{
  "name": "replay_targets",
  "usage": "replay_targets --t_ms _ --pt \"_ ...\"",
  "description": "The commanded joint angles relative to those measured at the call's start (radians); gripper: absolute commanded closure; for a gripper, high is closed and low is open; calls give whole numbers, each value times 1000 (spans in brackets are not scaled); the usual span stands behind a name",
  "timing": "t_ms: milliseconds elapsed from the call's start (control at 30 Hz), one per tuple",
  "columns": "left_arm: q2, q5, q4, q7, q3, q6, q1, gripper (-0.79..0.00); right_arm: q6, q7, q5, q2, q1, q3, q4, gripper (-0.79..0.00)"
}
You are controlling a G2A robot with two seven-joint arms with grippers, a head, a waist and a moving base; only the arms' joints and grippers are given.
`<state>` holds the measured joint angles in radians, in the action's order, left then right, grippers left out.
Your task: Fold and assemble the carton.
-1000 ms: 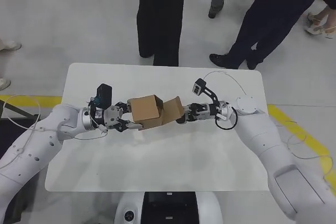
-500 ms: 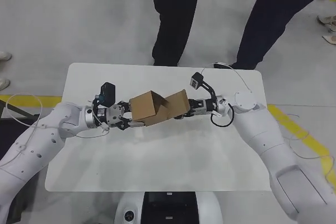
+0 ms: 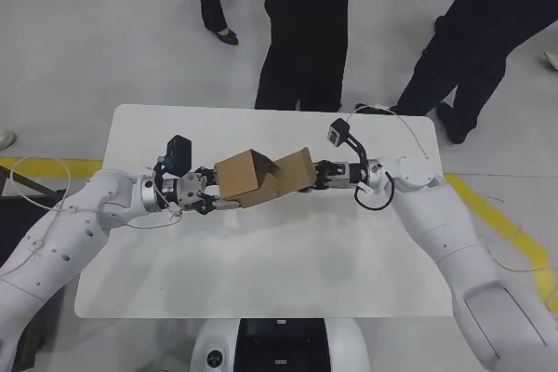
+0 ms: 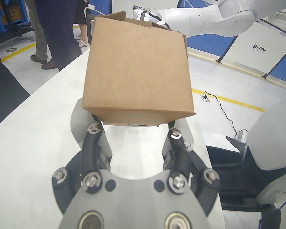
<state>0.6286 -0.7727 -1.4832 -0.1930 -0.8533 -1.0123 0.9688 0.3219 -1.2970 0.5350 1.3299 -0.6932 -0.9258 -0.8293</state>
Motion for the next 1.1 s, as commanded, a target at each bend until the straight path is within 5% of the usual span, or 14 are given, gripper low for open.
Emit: replay_targets --t_ms 0,500,1067 --pt "-1 1 2 -2 -2 0 3 -496 5 -2 16 -2 -4 -12 11 -446" --pt "9 5 29 67 -16 1 1 -483 40 -41 52 -7 -12 -46 -15 -437" --pt "39 17 25 209 -30 45 -4 -489 33 67 -127 -16 -11 -31 -131 -342"
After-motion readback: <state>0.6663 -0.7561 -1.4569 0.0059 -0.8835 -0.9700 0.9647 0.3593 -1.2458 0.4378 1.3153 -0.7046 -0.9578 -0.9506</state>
